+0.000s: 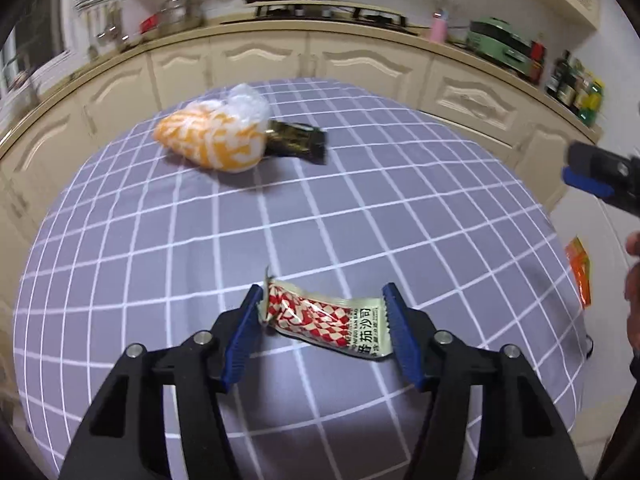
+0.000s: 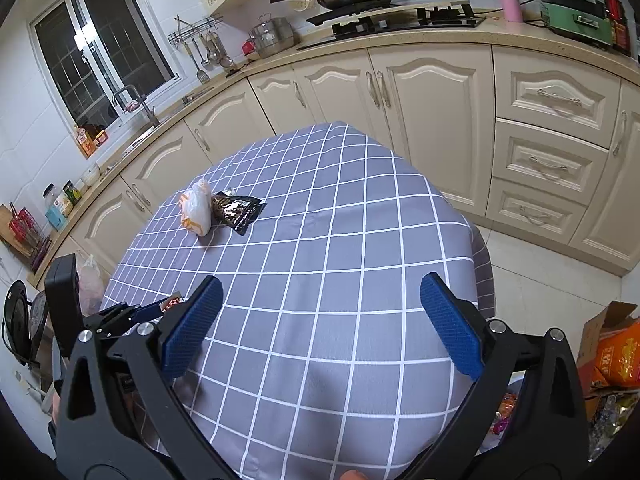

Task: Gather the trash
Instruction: 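Grasp the red-white candy wrapper with left tool while right tool grasps white-orange plastic bag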

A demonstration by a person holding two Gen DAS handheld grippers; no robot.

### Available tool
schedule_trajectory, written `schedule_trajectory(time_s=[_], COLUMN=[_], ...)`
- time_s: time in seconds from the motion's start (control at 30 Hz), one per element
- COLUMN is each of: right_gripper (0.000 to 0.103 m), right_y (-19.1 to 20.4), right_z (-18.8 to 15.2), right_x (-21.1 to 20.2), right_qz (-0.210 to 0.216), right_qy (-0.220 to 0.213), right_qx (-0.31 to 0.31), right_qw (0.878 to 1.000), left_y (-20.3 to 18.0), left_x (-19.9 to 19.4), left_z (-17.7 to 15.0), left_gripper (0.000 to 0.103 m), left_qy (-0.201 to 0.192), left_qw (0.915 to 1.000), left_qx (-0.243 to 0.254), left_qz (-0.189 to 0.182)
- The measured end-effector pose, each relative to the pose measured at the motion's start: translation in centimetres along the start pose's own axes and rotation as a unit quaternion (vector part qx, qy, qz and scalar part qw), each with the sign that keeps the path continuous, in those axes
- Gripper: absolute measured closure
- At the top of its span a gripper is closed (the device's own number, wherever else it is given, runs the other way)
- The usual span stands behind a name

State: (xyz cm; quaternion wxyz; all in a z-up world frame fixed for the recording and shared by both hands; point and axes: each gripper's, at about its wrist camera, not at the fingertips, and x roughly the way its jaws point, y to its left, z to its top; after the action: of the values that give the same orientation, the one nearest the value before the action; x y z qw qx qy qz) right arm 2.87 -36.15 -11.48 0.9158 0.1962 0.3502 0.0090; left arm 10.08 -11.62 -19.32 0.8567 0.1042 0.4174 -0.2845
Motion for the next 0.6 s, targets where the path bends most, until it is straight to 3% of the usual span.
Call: schedule_trajectory(time_s=[0.07,0.1,0.2,0.37,0.6], right_gripper=[0.006,0.006,0.006,0.006,0.006], right_y=[0.2,0.5,1.2,2.3,4.4], right_z=[0.1,0.1,0.3,0.5,1.6], right_x=[0.3,0.5,1.2,2.2,4.7], right_qz=[0.003,0.004,0.008,0.015,0.027], right_qy=[0.003,0.005,0.009,0.017,0.032], right_qx=[-0.003,-0.005,-0.015,-0.022,-0.042], right_qw=[1.0,1.0,1.0,0.999,0.998], left_y=[-0.3,-0.6,-0.9,-1.8,0.7], left_x=[-0.2,-0.2,-0.4,-1.2,-3.0], left_z=[0.0,0.1,0.3,-0.1,-0.4], left_gripper=[0.064,0.077,0.09,0.09,0.091], left_qy=[-0.005,-0.005,-0.009,-0.021,-0.052], left_qw=[0.9998,0.9997,0.9992,0.998,0.9983], left_qx=[0.012,0.015,0.023,0.046,0.007], left_qz=[-0.012,-0.016,-0.031,-0.038,-0.023])
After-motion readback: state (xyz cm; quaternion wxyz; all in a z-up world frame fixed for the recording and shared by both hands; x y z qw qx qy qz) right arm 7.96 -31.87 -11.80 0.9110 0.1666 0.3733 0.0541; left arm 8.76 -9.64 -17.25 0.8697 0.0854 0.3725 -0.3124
